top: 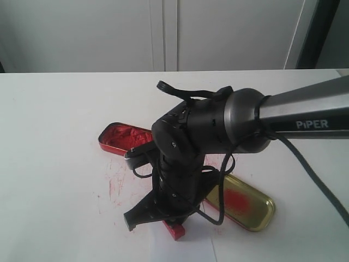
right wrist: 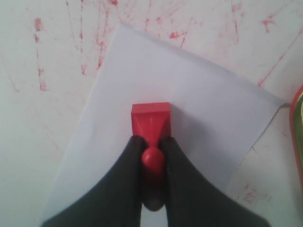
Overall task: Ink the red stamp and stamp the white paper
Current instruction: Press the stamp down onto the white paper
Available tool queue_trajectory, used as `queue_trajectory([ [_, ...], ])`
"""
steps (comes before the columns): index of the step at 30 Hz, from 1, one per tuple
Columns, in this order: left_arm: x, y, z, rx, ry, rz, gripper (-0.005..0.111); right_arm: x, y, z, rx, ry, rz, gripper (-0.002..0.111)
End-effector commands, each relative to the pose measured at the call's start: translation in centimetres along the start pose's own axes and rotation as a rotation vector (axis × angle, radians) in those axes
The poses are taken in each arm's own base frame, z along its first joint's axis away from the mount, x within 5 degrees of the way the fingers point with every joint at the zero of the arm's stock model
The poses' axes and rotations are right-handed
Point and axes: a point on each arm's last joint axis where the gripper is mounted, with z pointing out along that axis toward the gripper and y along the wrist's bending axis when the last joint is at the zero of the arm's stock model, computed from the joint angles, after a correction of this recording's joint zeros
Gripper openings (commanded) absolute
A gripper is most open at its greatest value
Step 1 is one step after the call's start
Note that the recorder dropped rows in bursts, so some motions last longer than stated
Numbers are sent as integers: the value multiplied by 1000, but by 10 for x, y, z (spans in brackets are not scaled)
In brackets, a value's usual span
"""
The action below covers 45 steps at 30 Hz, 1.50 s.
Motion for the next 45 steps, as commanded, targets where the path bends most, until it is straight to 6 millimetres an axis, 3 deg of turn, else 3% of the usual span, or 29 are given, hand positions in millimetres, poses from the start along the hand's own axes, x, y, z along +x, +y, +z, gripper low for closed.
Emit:
queue_trajectory([
  [1, 1, 0, 0, -2, -3, -2, 0, 11, -6, 38, 36, 109, -5, 0],
  [12, 1, 0, 0, -2, -3, -2, 0, 0, -3, -14, -27, -85, -1, 0],
  [21, 1, 0, 0, -2, -3, -2, 0, -1, -5, -41, -55, -173, 5, 0],
  [39, 1, 0, 0, -2, -3, -2, 0, -3, -4, -50, -78, -226, 12, 0],
  [45, 1, 0, 0, -2, -3, -2, 0, -7, -11, -51, -156, -218, 66, 0],
])
